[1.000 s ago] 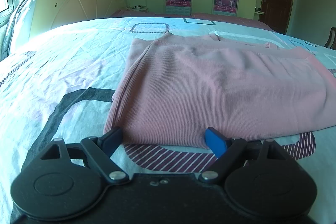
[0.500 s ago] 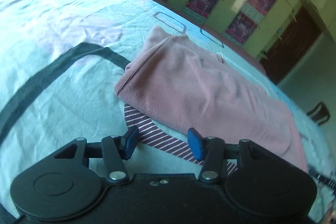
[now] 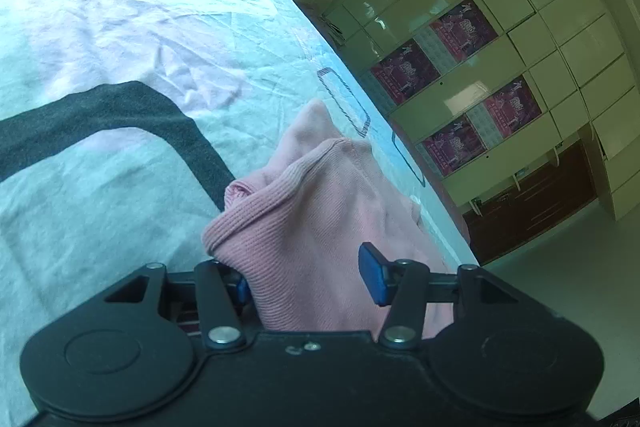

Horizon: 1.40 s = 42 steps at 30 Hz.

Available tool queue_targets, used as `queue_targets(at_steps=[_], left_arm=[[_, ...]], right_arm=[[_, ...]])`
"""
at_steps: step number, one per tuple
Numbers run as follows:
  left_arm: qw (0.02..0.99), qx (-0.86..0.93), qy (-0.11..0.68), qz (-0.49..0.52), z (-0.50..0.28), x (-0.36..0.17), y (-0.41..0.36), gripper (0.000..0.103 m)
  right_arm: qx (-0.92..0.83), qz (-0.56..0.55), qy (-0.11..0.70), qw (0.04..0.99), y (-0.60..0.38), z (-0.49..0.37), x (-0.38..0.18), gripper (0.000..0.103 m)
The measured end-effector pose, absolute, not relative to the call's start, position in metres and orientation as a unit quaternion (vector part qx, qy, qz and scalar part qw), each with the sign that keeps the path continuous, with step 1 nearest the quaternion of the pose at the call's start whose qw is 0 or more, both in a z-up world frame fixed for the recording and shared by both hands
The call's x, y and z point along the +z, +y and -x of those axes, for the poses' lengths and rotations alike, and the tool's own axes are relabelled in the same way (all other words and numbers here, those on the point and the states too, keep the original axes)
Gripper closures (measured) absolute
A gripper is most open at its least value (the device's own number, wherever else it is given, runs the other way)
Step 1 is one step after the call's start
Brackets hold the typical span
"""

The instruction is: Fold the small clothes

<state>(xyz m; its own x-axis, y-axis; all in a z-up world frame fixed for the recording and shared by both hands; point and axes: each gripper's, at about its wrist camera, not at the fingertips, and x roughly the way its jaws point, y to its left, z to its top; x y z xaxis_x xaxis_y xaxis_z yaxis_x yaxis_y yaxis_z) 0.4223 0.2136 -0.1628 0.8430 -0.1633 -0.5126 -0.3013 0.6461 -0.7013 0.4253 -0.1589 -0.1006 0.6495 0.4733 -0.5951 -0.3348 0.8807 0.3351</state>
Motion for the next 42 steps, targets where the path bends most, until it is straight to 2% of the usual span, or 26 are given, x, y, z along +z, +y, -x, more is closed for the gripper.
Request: queue_targets(at_steps=[2, 3, 4, 6, 9, 13, 16, 19, 25, 30, 35, 38, 41, 42], left_arm=[[0.865, 0.038, 0.279, 0.417, -0.428, -0.163, 0.215, 0.063], [0.865, 0.04, 0.285, 0.412, -0.432, -0.165, 0.216, 0.081], [0.862, 0.042, 0.294, 0.41, -0.435, -0.167, 0.218, 0.093], [0.856, 0.032, 0.272, 0.439, -0.428, -0.16, 0.221, 0.094], [0.877, 0.013, 0.242, 0.415, -0.417, -0.134, 0.212, 0.094], [0.88, 0.029, 0.281, 0.382, -0.425, -0.143, 0.208, 0.095], [0.867, 0.037, 0.293, 0.402, -0.423, -0.155, 0.218, 0.095], [0.868, 0.032, 0.288, 0.403, -0.42, -0.152, 0.218, 0.095], [0.904, -0.005, 0.245, 0.352, -0.421, -0.097, 0.185, 0.096], [0.928, -0.079, 0.248, 0.265, -0.44, -0.045, 0.106, 0.099], [0.933, -0.163, 0.266, 0.177, -0.451, -0.024, -0.006, 0.099], [0.919, -0.21, 0.298, 0.15, -0.459, -0.041, -0.077, 0.099], [0.891, -0.252, 0.361, 0.108, -0.465, -0.08, -0.139, 0.098], [0.878, -0.261, 0.391, 0.083, -0.466, -0.093, -0.155, 0.09]], right_arm=[[0.236, -0.091, 0.354, 0.9, -0.142, -0.431, -0.107, 0.101], [0.235, -0.088, 0.356, 0.9, -0.137, -0.434, -0.109, 0.101], [0.231, -0.086, 0.36, 0.9, -0.133, -0.437, -0.114, 0.101], [0.214, -0.074, 0.378, 0.898, -0.128, -0.443, -0.126, 0.101], [0.215, -0.069, 0.375, 0.899, -0.128, -0.442, -0.129, 0.101], [0.207, -0.08, 0.371, 0.902, -0.131, -0.44, -0.129, 0.101], [0.212, -0.092, 0.346, 0.909, -0.129, -0.436, -0.116, 0.101], [0.204, -0.068, 0.385, 0.898, -0.117, -0.448, -0.133, 0.102], [0.216, -0.092, 0.374, 0.897, -0.125, -0.448, -0.138, 0.102], [0.203, -0.181, 0.344, 0.899, -0.185, -0.436, -0.116, 0.102], [0.132, -0.253, 0.309, 0.908, -0.293, -0.417, -0.095, 0.102], [0.101, -0.292, 0.305, 0.901, -0.355, -0.405, -0.087, 0.102], [0.097, -0.324, 0.31, 0.888, -0.403, -0.396, -0.086, 0.101], [0.099, -0.33, 0.316, 0.884, -0.413, -0.394, -0.088, 0.1]])
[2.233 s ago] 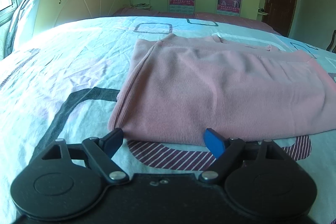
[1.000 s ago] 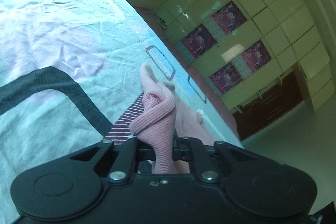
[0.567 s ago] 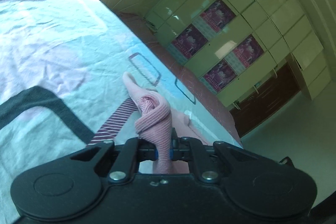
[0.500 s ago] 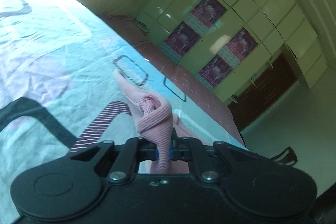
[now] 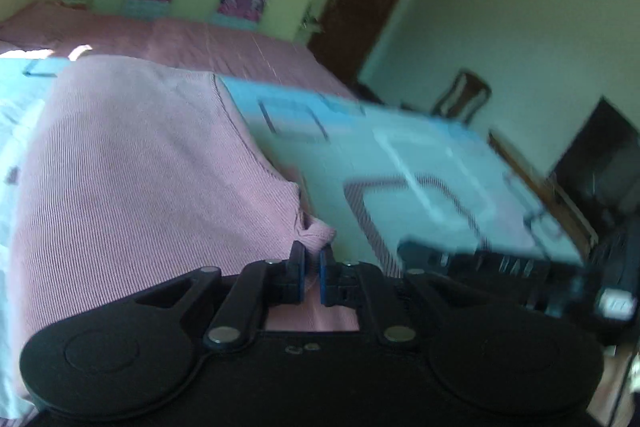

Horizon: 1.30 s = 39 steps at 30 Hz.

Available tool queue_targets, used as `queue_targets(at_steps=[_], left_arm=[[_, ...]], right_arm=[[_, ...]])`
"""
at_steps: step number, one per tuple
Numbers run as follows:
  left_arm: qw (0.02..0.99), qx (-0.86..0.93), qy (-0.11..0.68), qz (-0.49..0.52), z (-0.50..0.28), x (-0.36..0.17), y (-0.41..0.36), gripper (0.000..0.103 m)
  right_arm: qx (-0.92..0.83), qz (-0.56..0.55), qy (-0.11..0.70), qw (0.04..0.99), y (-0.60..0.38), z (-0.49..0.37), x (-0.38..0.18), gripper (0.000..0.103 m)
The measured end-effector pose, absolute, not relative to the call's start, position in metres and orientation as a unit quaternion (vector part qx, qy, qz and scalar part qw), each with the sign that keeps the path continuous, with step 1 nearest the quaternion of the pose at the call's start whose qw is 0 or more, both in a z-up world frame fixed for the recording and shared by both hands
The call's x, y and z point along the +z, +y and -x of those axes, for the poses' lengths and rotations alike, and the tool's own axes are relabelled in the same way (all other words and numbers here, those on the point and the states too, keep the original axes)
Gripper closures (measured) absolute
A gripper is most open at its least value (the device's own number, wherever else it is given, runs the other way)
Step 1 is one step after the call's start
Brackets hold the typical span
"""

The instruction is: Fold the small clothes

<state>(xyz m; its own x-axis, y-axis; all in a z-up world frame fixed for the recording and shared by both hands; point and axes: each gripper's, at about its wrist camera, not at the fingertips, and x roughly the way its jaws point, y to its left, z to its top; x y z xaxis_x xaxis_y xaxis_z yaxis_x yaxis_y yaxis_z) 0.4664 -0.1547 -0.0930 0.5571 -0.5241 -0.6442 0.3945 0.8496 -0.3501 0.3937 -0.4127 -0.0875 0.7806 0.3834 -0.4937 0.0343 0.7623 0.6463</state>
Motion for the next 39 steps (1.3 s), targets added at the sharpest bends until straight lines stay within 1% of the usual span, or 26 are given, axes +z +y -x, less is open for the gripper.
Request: queue_targets(at_steps=[1, 2, 3, 4, 5, 6, 7, 8, 9, 10, 13, 15, 16, 18, 22, 27, 31, 32, 33, 36, 37, 39], left_arm=[[0.871, -0.257, 0.412, 0.069, -0.464, -0.099, -0.163, 0.08], [0.874, -0.256, 0.407, 0.066, -0.456, -0.097, -0.163, 0.076], [0.88, -0.262, 0.39, 0.068, -0.448, -0.092, -0.158, 0.062], [0.892, -0.259, 0.364, 0.069, -0.439, -0.082, -0.146, 0.046], [0.905, -0.239, 0.344, 0.068, -0.435, -0.075, -0.134, 0.042], [0.918, -0.212, 0.329, 0.067, -0.435, -0.067, -0.12, 0.044], [0.924, -0.192, 0.323, 0.071, -0.44, -0.064, -0.107, 0.046], [0.929, -0.166, 0.322, 0.079, -0.449, -0.061, -0.089, 0.048], [0.929, -0.144, 0.329, 0.087, -0.458, -0.061, -0.076, 0.055], [0.928, -0.126, 0.336, 0.098, -0.467, -0.063, -0.062, 0.06], [0.925, -0.085, 0.353, 0.113, -0.493, -0.07, -0.039, 0.063], [0.913, -0.083, 0.382, 0.119, -0.507, -0.084, -0.031, 0.064], [0.907, -0.081, 0.395, 0.119, -0.512, -0.091, -0.027, 0.069], [0.902, -0.08, 0.408, 0.115, -0.513, -0.103, -0.02, 0.067], [0.904, -0.084, 0.403, 0.119, -0.505, -0.112, -0.011, 0.067], [0.902, -0.103, 0.404, 0.11, -0.502, -0.116, -0.006, 0.066], [0.897, -0.119, 0.409, 0.117, -0.506, -0.12, -0.002, 0.065], [0.896, -0.123, 0.409, 0.118, -0.506, -0.121, -0.001, 0.065], [0.896, -0.127, 0.409, 0.119, -0.507, -0.121, 0.001, 0.064], [0.9, -0.138, 0.398, 0.113, -0.506, -0.116, 0.002, 0.065], [0.903, -0.141, 0.39, 0.108, -0.504, -0.114, 0.002, 0.069], [0.911, -0.159, 0.367, 0.101, -0.497, -0.105, -0.003, 0.069]], right_arm=[[0.091, -0.332, 0.327, 0.88, -0.422, -0.391, -0.087, 0.096], [0.084, -0.33, 0.33, 0.88, -0.429, -0.388, -0.085, 0.068], [0.086, -0.328, 0.319, 0.885, -0.435, -0.381, -0.08, 0.036], [0.101, -0.327, 0.307, 0.888, -0.438, -0.375, -0.078, 0.035], [0.119, -0.329, 0.308, 0.885, -0.439, -0.372, -0.078, 0.035], [0.132, -0.334, 0.312, 0.879, -0.438, -0.372, -0.078, 0.036], [0.149, -0.338, 0.315, 0.874, -0.435, -0.373, -0.079, 0.041], [0.167, -0.338, 0.32, 0.869, -0.425, -0.379, -0.08, 0.052], [0.179, -0.338, 0.325, 0.865, -0.419, -0.382, -0.08, 0.057], [0.191, -0.336, 0.33, 0.861, -0.409, -0.388, -0.083, 0.058], [0.208, -0.31, 0.343, 0.862, -0.386, -0.405, -0.086, 0.059], [0.212, -0.304, 0.353, 0.859, -0.377, -0.419, -0.092, 0.059], [0.212, -0.298, 0.36, 0.858, -0.373, -0.426, -0.094, 0.059], [0.213, -0.285, 0.382, 0.853, -0.367, -0.443, -0.107, 0.059], [0.201, -0.253, 0.416, 0.85, -0.357, -0.458, -0.124, 0.059], [0.208, -0.257, 0.426, 0.842, -0.35, -0.466, -0.131, 0.059], [0.207, -0.224, 0.438, 0.846, -0.336, -0.471, -0.13, 0.059], [0.203, -0.215, 0.439, 0.848, -0.333, -0.472, -0.129, 0.067], [0.204, -0.208, 0.441, 0.849, -0.33, -0.474, -0.128, 0.095], [0.209, -0.176, 0.425, 0.863, -0.322, -0.468, -0.117, 0.095], [0.21, -0.165, 0.414, 0.87, -0.32, -0.464, -0.11, 0.095], [0.205, -0.149, 0.392, 0.884, -0.324, -0.451, -0.09, 0.095]])
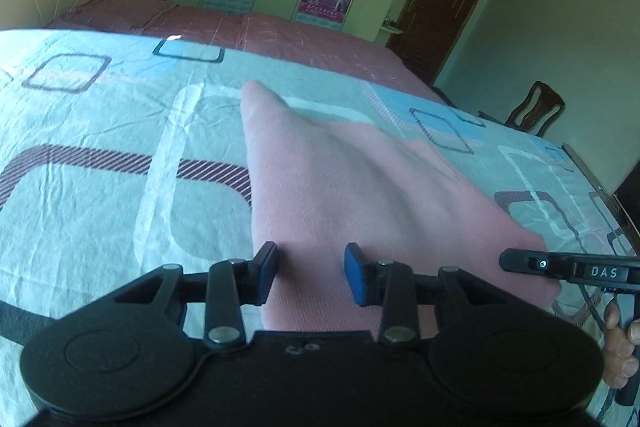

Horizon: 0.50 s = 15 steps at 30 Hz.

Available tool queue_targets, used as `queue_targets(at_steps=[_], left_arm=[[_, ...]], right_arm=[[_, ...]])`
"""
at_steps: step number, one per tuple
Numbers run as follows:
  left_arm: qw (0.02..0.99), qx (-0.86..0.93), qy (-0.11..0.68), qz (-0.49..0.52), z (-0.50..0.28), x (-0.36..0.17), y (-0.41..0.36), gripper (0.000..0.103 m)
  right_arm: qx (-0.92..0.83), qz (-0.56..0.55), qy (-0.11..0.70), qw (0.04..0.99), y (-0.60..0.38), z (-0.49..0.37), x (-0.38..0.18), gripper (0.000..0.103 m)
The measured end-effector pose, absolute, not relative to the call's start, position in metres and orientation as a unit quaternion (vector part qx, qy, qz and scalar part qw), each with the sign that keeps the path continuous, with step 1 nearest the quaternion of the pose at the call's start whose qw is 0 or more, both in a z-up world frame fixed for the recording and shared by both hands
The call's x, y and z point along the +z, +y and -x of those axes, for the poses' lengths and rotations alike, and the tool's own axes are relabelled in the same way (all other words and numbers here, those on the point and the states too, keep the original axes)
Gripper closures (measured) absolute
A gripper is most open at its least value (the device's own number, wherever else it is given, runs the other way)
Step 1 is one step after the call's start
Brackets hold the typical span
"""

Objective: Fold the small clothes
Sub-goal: 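Open both grippers and lay the folded sweatshirt flat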

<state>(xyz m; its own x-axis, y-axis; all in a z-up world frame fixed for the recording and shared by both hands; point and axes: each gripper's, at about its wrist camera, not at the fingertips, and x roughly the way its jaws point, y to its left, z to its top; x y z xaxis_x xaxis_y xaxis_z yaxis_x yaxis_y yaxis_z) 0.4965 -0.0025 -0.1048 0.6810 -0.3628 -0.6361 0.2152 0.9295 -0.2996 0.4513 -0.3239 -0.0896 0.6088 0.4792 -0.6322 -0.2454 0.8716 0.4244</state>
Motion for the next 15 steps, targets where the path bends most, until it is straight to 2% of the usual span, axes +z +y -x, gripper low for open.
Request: queue_targets(at_steps=[3, 5, 8, 15], left_arm=[[0.906, -0.194, 0.368, 0.074, -0.493, -0.102, -0.022, 0.069], [0.896, -0.203, 0.394, 0.038, -0.496, -0.11, -0.041, 0.069], [0.894, -0.205, 0.398, 0.021, -0.5, -0.113, -0.052, 0.069], [0.879, -0.221, 0.422, 0.008, -0.509, -0.114, -0.05, 0.068]], right_arm=[[0.192, -0.13, 0.369, 0.9, -0.337, -0.422, -0.073, 0.095], [0.167, -0.115, 0.391, 0.898, -0.341, -0.416, -0.093, 0.095], [0.147, -0.168, 0.419, 0.88, -0.35, -0.42, -0.127, 0.095], [0.139, -0.183, 0.408, 0.884, -0.356, -0.411, -0.127, 0.095]])
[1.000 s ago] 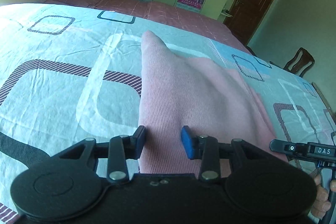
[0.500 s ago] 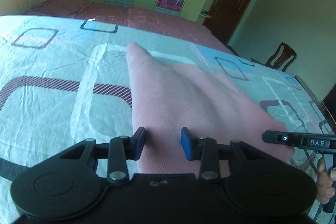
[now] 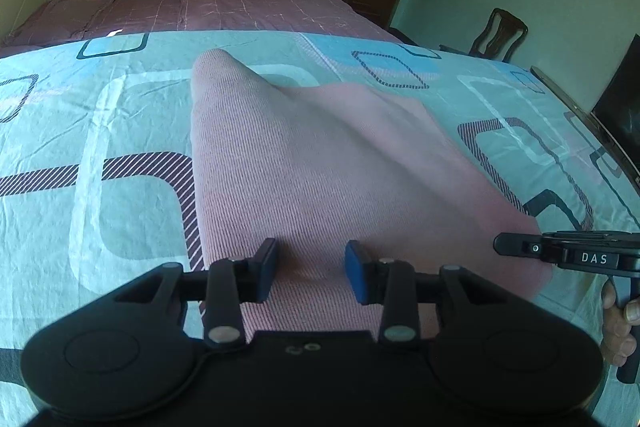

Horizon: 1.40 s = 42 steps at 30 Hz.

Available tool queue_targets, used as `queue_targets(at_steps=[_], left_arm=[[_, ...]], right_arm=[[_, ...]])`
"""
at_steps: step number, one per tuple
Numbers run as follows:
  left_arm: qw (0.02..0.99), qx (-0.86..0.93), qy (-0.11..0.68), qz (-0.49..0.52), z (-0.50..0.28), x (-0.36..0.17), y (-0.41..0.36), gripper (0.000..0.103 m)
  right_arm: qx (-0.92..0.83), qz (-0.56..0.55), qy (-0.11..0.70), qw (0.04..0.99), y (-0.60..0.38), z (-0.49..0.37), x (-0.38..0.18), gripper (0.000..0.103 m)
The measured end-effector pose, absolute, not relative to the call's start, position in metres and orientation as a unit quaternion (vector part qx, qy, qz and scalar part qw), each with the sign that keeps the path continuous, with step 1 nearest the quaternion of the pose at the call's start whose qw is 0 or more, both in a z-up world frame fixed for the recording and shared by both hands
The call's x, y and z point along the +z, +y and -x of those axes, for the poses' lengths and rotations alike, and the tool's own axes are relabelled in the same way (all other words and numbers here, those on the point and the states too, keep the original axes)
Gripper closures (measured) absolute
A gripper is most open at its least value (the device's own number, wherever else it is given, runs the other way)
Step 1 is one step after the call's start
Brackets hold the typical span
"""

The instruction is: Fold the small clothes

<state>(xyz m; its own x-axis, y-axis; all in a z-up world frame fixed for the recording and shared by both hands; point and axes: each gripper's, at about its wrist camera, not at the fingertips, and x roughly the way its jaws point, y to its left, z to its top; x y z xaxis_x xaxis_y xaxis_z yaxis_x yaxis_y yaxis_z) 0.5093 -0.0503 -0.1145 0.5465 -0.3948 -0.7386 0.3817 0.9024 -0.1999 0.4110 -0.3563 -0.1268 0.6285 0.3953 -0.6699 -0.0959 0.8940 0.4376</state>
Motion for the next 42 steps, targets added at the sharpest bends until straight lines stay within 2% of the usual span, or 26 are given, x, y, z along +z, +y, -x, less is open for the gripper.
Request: queue_targets(at_steps=[4, 5, 6, 7, 9, 10, 11, 12, 17, 19, 22, 26, 30, 34, 36, 42], left_arm=[[0.888, -0.231, 0.398, 0.003, -0.51, -0.102, -0.05, 0.063], [0.895, -0.231, 0.382, 0.006, -0.511, -0.096, -0.046, 0.061], [0.902, -0.225, 0.368, 0.007, -0.514, -0.092, -0.042, 0.057], [0.906, -0.221, 0.361, 0.008, -0.521, -0.088, -0.039, 0.057], [0.904, -0.219, 0.366, 0.016, -0.54, -0.087, -0.037, 0.058], [0.903, -0.222, 0.367, 0.014, -0.548, -0.088, -0.039, 0.059], [0.904, -0.222, 0.366, 0.008, -0.558, -0.089, -0.042, 0.059], [0.903, -0.225, 0.366, 0.002, -0.568, -0.092, -0.046, 0.06], [0.89, -0.23, 0.394, -0.012, -0.599, -0.122, -0.059, 0.06], [0.893, -0.231, 0.386, -0.027, -0.598, -0.13, -0.06, 0.056], [0.904, -0.232, 0.359, -0.021, -0.589, -0.121, -0.056, 0.061], [0.908, -0.229, 0.35, -0.007, -0.6, -0.123, -0.048, 0.061], [0.898, -0.214, 0.385, -0.014, -0.633, -0.134, -0.051, 0.059], [0.884, -0.203, 0.421, 0.026, -0.661, -0.139, -0.048, 0.055], [0.882, -0.199, 0.426, 0.033, -0.666, -0.141, -0.046, 0.055], [0.898, -0.204, 0.388, 0.021, -0.624, -0.118, -0.034, 0.059]], right_arm=[[0.139, -0.193, 0.412, 0.88, -0.357, -0.419, -0.115, 0.094], [0.125, -0.182, 0.396, 0.891, -0.357, -0.419, -0.104, 0.078], [0.102, -0.161, 0.375, 0.907, -0.356, -0.419, -0.094, 0.053], [0.097, -0.147, 0.357, 0.917, -0.355, -0.423, -0.086, 0.049], [0.106, -0.143, 0.352, 0.919, -0.352, -0.442, -0.078, 0.051], [0.112, -0.14, 0.352, 0.919, -0.347, -0.455, -0.075, 0.056], [0.122, -0.132, 0.353, 0.918, -0.342, -0.468, -0.075, 0.072], [0.131, -0.121, 0.356, 0.917, -0.334, -0.481, -0.076, 0.081], [0.098, -0.025, 0.431, 0.897, -0.306, -0.529, -0.114, 0.083], [0.089, -0.03, 0.427, 0.899, -0.315, -0.524, -0.124, 0.084], [0.095, -0.028, 0.426, 0.899, -0.32, -0.518, -0.123, 0.084], [0.084, -0.035, 0.411, 0.907, -0.327, -0.519, -0.12, 0.084], [0.071, -0.044, 0.383, 0.92, -0.326, -0.533, -0.112, 0.084], [0.064, -0.026, 0.419, 0.905, -0.323, -0.558, -0.127, 0.083], [0.061, -0.038, 0.42, 0.905, -0.326, -0.563, -0.128, 0.079], [0.06, -0.056, 0.406, 0.91, -0.333, -0.543, -0.115, 0.079]])
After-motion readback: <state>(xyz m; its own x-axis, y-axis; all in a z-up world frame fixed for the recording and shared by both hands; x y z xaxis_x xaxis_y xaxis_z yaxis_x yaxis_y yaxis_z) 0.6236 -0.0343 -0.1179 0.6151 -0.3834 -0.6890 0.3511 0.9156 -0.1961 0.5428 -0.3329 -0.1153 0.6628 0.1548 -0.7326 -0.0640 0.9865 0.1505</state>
